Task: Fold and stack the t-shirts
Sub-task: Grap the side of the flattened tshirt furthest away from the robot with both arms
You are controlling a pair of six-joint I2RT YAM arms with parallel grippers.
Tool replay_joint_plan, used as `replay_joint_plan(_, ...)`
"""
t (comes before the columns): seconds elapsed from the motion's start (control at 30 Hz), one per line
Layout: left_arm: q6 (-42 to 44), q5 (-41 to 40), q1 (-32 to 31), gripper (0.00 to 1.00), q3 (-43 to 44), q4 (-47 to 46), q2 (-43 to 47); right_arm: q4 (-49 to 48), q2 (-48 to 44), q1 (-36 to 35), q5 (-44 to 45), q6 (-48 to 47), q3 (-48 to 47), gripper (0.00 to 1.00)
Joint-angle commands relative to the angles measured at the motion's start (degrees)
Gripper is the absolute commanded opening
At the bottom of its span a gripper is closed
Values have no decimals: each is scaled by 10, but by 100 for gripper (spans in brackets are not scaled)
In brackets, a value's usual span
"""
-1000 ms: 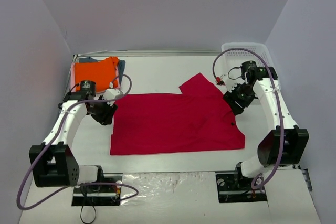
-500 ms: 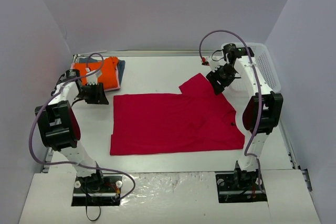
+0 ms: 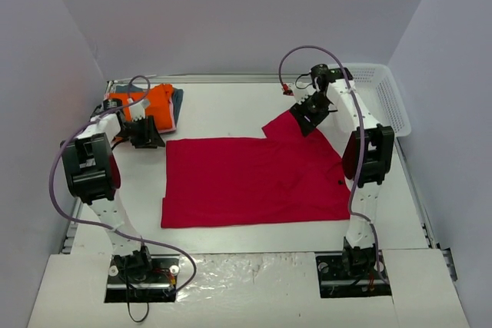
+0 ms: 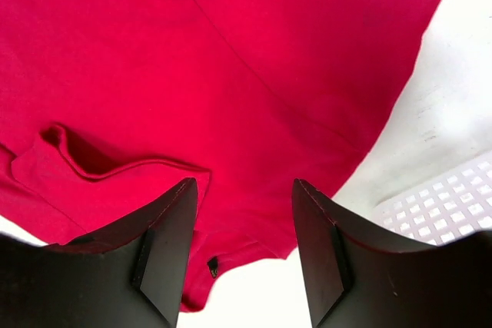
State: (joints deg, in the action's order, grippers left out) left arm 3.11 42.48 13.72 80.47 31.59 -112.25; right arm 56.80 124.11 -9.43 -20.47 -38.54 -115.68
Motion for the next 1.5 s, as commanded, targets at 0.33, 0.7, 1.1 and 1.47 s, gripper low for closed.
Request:
replay_joint_plan(0.33,-57,-79,-49,38,33,-52,-23,7,17,4,-9,2,-13,48)
replay_joint_plan(0.7,-66,-151,-58,37,41,-72,-52,1,17,8,-7,2,-2,47)
replay_joint_plan(1.1,-60,-122,-80,29,46,-67,-53,-3,24,12,3,4,2,44)
replay_joint_plan(1.47,-39,-147,-89,12,36,-51,-55,-4,32,13,10,4,6,43)
